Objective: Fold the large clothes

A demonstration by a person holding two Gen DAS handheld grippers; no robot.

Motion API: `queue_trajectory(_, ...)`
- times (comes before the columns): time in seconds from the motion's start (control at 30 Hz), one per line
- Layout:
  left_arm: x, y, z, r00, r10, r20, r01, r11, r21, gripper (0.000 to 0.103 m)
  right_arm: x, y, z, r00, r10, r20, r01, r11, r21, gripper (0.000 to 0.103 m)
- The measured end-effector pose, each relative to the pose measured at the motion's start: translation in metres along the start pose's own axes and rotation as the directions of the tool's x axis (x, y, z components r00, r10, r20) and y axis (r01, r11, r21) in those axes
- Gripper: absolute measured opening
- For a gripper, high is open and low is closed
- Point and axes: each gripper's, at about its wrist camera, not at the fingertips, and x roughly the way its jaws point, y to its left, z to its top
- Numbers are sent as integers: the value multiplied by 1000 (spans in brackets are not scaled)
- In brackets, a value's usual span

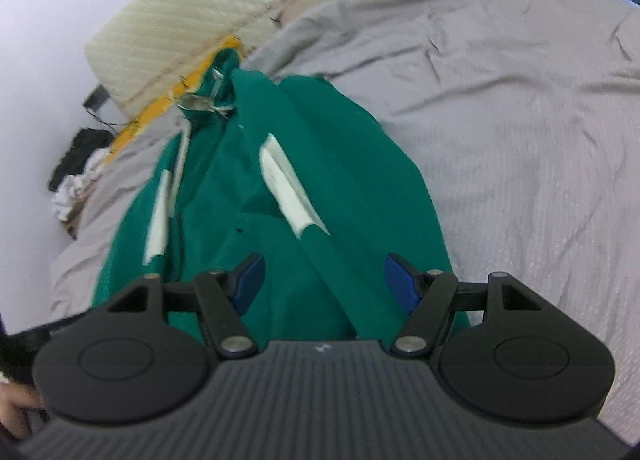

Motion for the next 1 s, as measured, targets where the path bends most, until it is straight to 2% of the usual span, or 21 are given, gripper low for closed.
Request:
queue_trajectory(0.1, 16, -11, -8, 996, 78, -43, -75, 994, 81, 85, 12, -5, -9, 999, -31, -36, 31, 999, 15, 68)
queue_trajectory(0.17, 25, -17, -11, 990, 129, -63, -120, 984, 135, 75, 20, -9, -15, 996, -61, -62, 62, 998, 30, 68)
queue_trajectory(0.27, 35, -20, -15, 977, 199, -79, -181, 964, 193, 59, 26, -15, -18, 993, -84, -80, 87, 996, 29, 62)
queue_trajectory(0.3, 36, -18, -14, 978, 193, -82, -174, 965, 194, 56, 27, -16, -19, 993, -89, -82, 92, 995, 33, 57)
queue_trajectory(0.33, 35, -17, -15, 979, 188, -80, -170, 967, 192, 48, 28, -18, -19, 992, -91, -83, 95, 995, 38, 49)
queue_trajectory(0.37, 35, -17, -13, 979, 193, -71, -177, 965, 191, 24, 28, -19, -19, 993, -90, -81, 93, 995, 41, 44)
queue_trajectory(0.4, 37, -14, -10, 970, 236, -56, -221, 956, 193, 15, 27, -20, -19, 994, -82, -75, 86, 995, 47, 32)
queue_trajectory(0.43, 32, -9, -8, 974, 222, -48, -211, 962, 172, 13, 24, -22, -18, 996, -65, -67, 70, 996, 61, 24)
queue_trajectory(0.47, 26, -1, -4, 980, 194, -41, -188, 974, 129, 8, 22, -23, -18, 997, -53, -60, 58, 996, 73, 20)
queue_trajectory(0.53, 12, 15, 3, 978, 211, -10, -209, 975, 76, 7, 16, -21, -18, 998, -61, -31, 63, 995, 74, 7)
queue_trajectory(0.67, -13, 55, 25, 970, 240, 37, -239, 971, -26, 6, -1, -20, -13, 996, -75, 55, 71, 995, 75, 7)
queue_trajectory(0.77, -30, 85, 47, 956, 286, 65, -282, 957, -70, 6, -12, -19, -6, 989, -93, 113, 86, 994, 69, 6)
queue_trajectory(0.9, -47, 131, 85, 923, 373, 99, -357, 923, -144, 6, -22, -21, 13, 973, -131, 189, 117, 990, 81, 6)
queue_trajectory(1.0, -56, 168, 120, 885, 451, 117, -427, 885, -186, 5, -29, -29, 38, 957, -163, 239, 140, 984, 109, 6)
